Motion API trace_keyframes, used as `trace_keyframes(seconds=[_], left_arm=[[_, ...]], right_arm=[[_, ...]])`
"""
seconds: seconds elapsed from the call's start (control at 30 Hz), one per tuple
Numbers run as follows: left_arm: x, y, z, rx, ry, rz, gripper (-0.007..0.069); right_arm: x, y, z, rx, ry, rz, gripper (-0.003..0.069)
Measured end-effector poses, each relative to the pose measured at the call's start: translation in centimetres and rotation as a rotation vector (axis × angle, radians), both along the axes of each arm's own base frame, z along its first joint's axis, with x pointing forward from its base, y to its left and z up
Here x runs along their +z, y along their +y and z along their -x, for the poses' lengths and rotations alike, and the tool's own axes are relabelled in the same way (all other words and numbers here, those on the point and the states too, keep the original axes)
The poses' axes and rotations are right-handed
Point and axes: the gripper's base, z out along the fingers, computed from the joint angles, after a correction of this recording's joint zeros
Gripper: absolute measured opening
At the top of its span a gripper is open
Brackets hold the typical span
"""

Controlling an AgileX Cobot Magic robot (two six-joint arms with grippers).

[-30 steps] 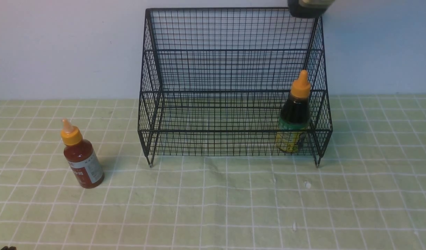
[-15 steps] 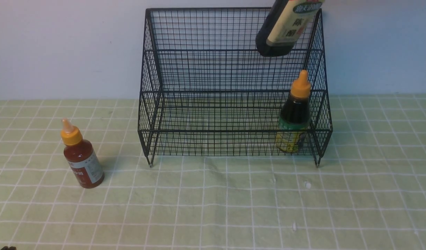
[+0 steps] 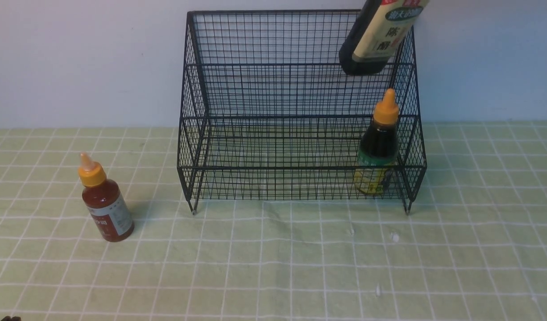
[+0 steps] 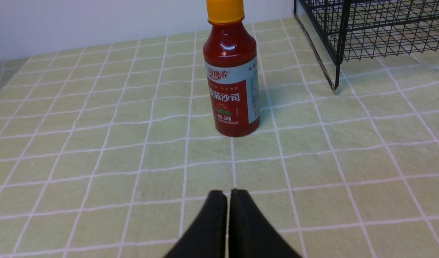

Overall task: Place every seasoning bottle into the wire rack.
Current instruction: Use the right arm to put the condiment bottle back on the shelf

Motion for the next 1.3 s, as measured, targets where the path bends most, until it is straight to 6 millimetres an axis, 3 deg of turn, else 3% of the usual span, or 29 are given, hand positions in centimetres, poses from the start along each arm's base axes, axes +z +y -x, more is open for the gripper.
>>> trace_keyframes(seconds=[0.3,0.57,0.93,1.3], left_arm=[[0.0,0.0,0.0,0.0,0.0,0.0,-0.0006],[0.0,0.0,0.0,0.0,0.0,0.0,-0.0006],[0.0,0.0,0.0,0.0,0.0,0.0,-0.0006],[0.0,0.0,0.0,0.0,0.0,0.0,-0.0006]], right_arm=[[0.1,-0.1,1.5,0.024,0.058,0.069,0.0334],[-0.4,-0.6,0.9,-0.03,0.062,0.115,0.0334],[-3.8,0.1,-2.2,-0.063,0.135,0.09,0.0334],[-9.1,0.9,-5.6,-0.061,0.259,0.119,0.0334]])
